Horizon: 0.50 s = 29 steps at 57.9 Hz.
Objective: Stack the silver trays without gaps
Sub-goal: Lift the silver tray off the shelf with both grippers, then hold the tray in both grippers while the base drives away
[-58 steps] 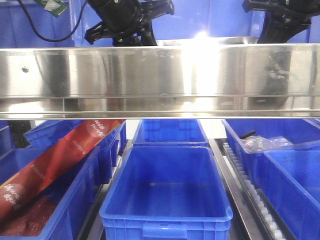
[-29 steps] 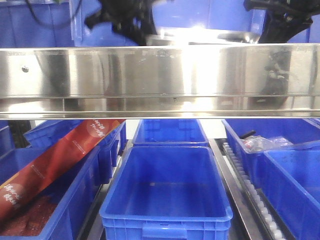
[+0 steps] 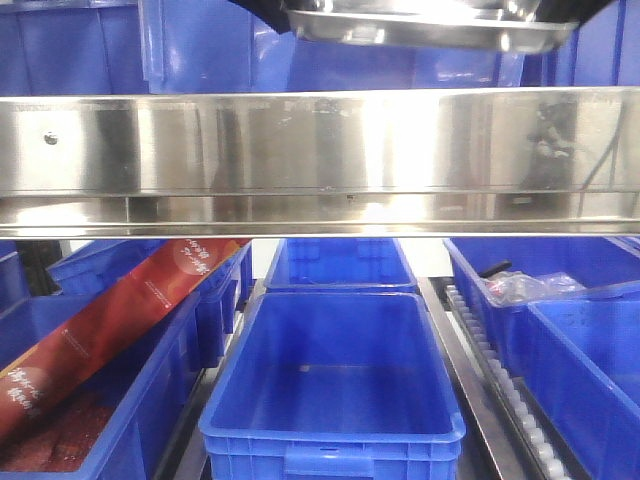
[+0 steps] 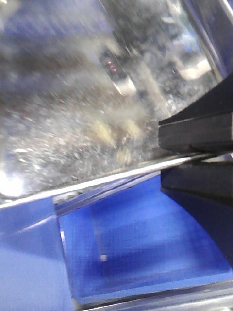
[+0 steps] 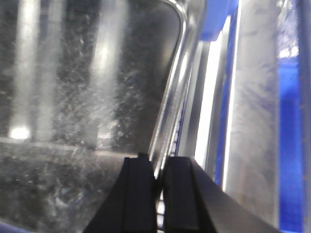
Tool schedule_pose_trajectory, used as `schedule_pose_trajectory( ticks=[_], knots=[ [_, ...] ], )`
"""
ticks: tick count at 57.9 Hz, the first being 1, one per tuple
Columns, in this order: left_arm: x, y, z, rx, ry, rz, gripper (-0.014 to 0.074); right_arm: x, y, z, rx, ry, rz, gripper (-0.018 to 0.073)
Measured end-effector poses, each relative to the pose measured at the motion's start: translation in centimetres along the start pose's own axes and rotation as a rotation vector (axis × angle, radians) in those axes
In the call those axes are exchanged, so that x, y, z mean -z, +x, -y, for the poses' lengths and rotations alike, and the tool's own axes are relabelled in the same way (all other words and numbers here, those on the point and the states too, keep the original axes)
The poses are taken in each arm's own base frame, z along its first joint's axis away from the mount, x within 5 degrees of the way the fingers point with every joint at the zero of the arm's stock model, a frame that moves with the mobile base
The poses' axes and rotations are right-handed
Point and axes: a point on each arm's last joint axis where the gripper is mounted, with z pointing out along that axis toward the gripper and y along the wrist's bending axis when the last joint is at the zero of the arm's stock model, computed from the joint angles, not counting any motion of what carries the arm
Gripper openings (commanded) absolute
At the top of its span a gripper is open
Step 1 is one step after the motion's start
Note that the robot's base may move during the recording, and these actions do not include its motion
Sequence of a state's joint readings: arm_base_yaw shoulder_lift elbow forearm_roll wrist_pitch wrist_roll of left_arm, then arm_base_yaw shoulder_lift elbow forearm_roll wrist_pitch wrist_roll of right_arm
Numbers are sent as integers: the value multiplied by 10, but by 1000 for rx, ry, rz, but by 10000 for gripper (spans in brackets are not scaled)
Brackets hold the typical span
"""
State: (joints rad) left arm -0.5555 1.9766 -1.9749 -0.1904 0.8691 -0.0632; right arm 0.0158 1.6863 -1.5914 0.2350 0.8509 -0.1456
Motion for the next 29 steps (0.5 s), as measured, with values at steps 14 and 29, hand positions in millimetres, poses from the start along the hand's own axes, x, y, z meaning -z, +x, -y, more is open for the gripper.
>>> schedule_pose_trajectory(
  ticks=[14,29],
  knots=[
    [16,-8,4,-5,8,61,-20,27,-19,-5,25,0,93,-79],
    [45,-30,10,-12,30,284,-20,59,-51,-10,55,14,285,-79]
  ],
)
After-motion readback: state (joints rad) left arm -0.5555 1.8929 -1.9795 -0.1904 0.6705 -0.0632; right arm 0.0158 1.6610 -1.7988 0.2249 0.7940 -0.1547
